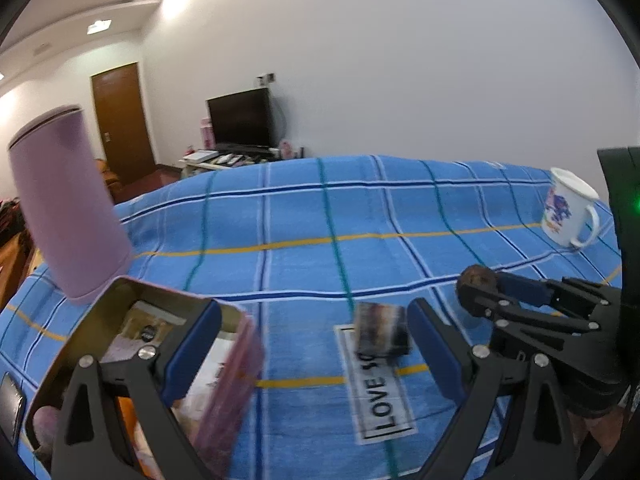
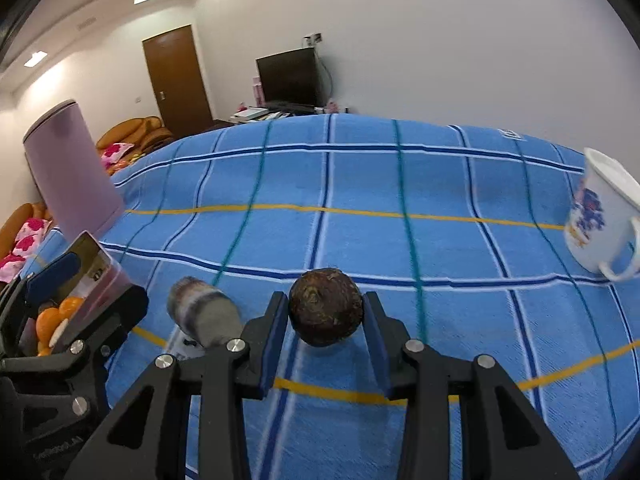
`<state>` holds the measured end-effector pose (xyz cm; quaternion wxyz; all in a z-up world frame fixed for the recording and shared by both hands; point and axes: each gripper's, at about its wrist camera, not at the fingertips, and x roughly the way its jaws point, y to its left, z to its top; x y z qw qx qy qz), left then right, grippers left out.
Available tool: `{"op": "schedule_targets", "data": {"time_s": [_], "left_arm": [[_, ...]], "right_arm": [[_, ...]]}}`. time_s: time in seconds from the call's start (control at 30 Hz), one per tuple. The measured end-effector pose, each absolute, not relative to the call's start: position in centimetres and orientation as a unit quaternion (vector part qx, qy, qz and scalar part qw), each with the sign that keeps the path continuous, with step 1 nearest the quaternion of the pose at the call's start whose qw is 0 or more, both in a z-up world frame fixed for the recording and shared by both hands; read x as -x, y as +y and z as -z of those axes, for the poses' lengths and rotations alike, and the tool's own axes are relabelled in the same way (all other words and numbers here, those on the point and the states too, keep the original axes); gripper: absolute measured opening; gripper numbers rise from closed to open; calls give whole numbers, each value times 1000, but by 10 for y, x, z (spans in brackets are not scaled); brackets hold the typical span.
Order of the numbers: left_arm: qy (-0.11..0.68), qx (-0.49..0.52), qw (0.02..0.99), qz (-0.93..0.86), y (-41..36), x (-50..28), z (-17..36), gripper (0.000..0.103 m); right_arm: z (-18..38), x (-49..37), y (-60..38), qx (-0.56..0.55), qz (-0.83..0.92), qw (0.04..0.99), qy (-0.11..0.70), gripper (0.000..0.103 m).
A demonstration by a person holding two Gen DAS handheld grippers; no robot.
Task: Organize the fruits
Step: 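Grasp the wrapped cake with the left gripper while the right gripper grasps the dark fruit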
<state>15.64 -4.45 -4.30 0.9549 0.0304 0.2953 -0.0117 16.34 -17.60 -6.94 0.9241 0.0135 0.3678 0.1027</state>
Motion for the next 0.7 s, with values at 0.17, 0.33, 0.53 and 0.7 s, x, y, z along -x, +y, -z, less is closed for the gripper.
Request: {"op": "schedule_targets", "data": {"time_s": [0.17,0.33,0.53,0.7], "left_arm": [[321,-29,946,40,-55,-168,49,90],[366,-28,928,70,-63,-186,63,72],[392,-19,915,95,-67,-196,72,39],[392,-11,914,104,-67,-195,73,39]], "right_arm": [[68,-161,-188,-17,-81,928,363,40],[66,-159,-197,-22,-71,931,358,40],[66,-156,-196,-15,-73,931,357,40],[63,-153,-194,-14,-82,934,349,40]]}}
